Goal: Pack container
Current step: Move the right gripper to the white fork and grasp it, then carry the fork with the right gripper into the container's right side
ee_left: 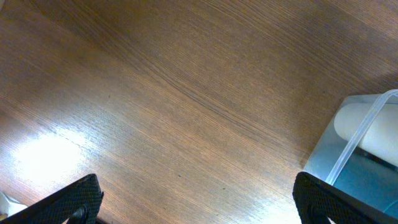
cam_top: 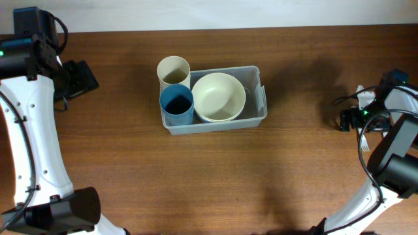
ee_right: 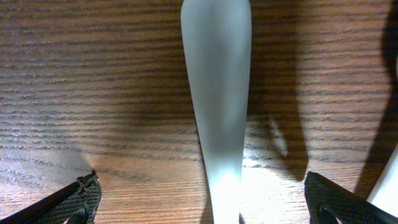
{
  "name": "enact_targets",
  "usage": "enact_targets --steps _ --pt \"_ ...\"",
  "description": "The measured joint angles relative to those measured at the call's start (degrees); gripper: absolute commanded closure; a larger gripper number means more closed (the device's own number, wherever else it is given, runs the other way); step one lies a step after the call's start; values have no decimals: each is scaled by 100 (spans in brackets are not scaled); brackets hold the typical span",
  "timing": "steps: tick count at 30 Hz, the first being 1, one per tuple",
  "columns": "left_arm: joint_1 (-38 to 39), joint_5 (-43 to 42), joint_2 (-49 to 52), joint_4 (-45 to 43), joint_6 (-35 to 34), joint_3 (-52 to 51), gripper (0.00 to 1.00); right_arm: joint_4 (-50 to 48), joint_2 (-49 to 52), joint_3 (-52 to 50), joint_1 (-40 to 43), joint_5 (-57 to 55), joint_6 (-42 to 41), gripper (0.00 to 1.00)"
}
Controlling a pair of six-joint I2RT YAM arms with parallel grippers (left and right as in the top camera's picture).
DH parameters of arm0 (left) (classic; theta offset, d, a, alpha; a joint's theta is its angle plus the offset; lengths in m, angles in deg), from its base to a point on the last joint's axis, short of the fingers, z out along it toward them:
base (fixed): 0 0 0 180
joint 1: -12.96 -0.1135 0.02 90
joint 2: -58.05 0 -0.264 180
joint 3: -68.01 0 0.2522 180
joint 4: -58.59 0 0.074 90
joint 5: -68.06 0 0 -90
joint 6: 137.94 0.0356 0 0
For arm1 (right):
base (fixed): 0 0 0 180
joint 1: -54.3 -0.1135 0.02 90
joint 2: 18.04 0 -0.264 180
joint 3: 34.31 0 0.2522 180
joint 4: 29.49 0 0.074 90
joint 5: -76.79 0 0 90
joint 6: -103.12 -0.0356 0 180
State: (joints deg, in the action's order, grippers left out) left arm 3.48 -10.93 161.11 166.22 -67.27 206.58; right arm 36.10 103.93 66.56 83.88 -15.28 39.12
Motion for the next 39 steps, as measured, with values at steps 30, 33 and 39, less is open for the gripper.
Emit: enact_targets --steps 30,33,39 --pt "0 -2 0 -2 0 0 0 240 4 111 -7 15 -424 96" --pt "0 -2 0 -2 0 0 0 621 24 538 -31 50 -656 96" --pt "0 2 0 -2 0 0 0 1690 46 2444 -319 754 -866 96"
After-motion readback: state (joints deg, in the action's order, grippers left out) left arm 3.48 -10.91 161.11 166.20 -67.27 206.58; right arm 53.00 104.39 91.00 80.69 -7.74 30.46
